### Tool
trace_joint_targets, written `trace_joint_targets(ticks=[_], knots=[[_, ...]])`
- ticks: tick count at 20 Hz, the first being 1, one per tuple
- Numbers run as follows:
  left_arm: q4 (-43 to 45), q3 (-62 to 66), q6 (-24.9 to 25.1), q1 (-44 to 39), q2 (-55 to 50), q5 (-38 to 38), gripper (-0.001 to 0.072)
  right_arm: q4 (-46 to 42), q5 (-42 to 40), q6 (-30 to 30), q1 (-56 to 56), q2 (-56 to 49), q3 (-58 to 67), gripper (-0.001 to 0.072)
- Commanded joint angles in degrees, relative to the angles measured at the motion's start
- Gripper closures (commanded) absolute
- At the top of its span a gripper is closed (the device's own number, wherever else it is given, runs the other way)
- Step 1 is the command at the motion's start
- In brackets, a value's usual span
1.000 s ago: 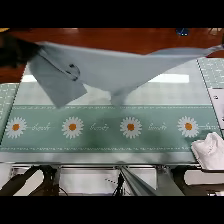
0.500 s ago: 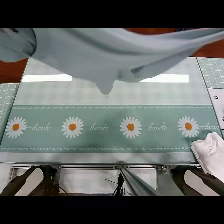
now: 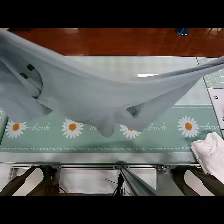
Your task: Fold the shirts.
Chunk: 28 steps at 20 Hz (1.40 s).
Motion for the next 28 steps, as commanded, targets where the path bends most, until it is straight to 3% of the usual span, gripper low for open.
trace_joint_targets(ticks=[1, 7, 15, 18, 20, 22, 25, 28], knots=[[1.38, -10.75, 3.82, -3.48, -3.54, 1.75, 0.0688, 3.08, -3.30, -0.70, 0.90, -2.95, -11.32, 0.0692], [1.36, -18.34, 9.01, -9.35, -19.87, 7.72, 0.0688, 0.81, -11.43, -1.62, 9.42, -17.94, -15.23, 0.0692], [-0.24, -18.32, 8.74, -10.05, -36.15, 19.06, 0.0679, 0.92, -24.57, -1.57, 9.73, -29.57, -15.23, 0.0692], [-4.92, -18.32, 8.79, -10.08, -37.97, 22.10, 0.0617, 0.81, -25.92, -1.60, 9.73, -31.28, -15.23, 0.0691], [-5.79, -18.01, 8.74, -9.86, -38.12, 22.27, 0.0264, 0.85, -26.62, -1.60, 9.73, -31.65, -15.23, 0.0691], [-5.77, -14.93, 7.13, -7.56, -38.10, 18.40, 0.0247, 0.83, -26.91, -1.62, 9.73, -31.63, -15.23, 0.0691], [-3.50, -9.27, 1.05, -2.08, -36.37, 6.56, 0.0250, 0.83, -26.27, -2.08, 9.73, -31.63, -15.23, 0.0691], [14.53, -11.91, -1.66, -0.61, -28.85, 3.87, 0.0252, 0.83, -25.79, -2.10, 9.73, -31.63, -15.23, 0.0691]])
